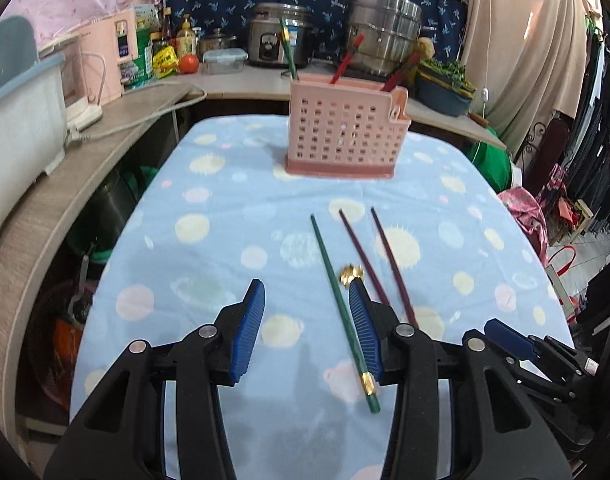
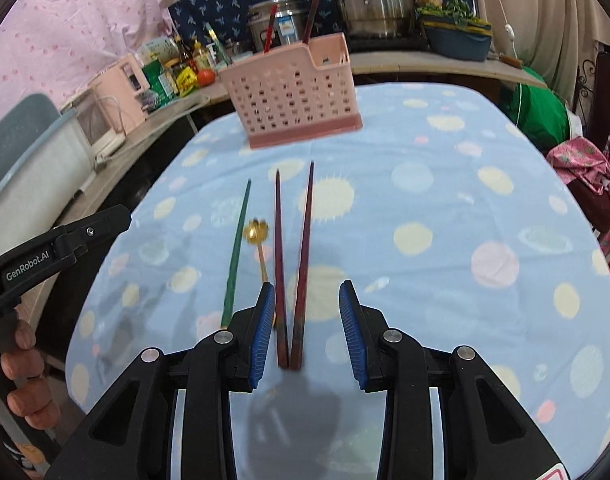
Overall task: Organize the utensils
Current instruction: 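Move both tools back down over the remaining chopsticks on the cloth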
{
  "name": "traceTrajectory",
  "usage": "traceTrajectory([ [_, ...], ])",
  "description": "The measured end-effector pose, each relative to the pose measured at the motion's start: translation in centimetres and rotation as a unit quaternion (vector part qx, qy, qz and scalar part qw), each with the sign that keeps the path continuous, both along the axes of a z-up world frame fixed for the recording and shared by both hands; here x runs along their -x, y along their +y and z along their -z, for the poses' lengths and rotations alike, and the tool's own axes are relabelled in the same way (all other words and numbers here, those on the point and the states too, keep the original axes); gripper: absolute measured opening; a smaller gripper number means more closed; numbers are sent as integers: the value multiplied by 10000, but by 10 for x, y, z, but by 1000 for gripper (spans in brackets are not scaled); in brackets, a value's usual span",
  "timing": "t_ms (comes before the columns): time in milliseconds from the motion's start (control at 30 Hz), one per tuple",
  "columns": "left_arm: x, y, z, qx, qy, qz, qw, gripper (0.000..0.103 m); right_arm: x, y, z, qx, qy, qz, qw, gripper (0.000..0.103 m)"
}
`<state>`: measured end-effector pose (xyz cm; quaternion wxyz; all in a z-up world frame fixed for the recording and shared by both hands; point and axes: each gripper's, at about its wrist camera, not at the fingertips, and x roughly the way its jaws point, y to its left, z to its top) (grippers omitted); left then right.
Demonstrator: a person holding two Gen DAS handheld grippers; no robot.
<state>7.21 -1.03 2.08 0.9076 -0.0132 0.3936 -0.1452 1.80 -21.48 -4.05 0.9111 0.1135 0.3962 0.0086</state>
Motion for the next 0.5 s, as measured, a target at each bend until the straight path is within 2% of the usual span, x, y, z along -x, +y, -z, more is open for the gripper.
traceTrajectory([
  [200,10,1,25,-43,282,-31,9996,42,-1,6,20,20,178,-22,9998,31],
  [367,13,2,39,-65,440,-40,9990,42,-6,12,35,71,332,-69,9994,21],
  [500,13,1,45,-83,525,-34,9986,42,-7,15,40,123,374,-105,9992,19],
])
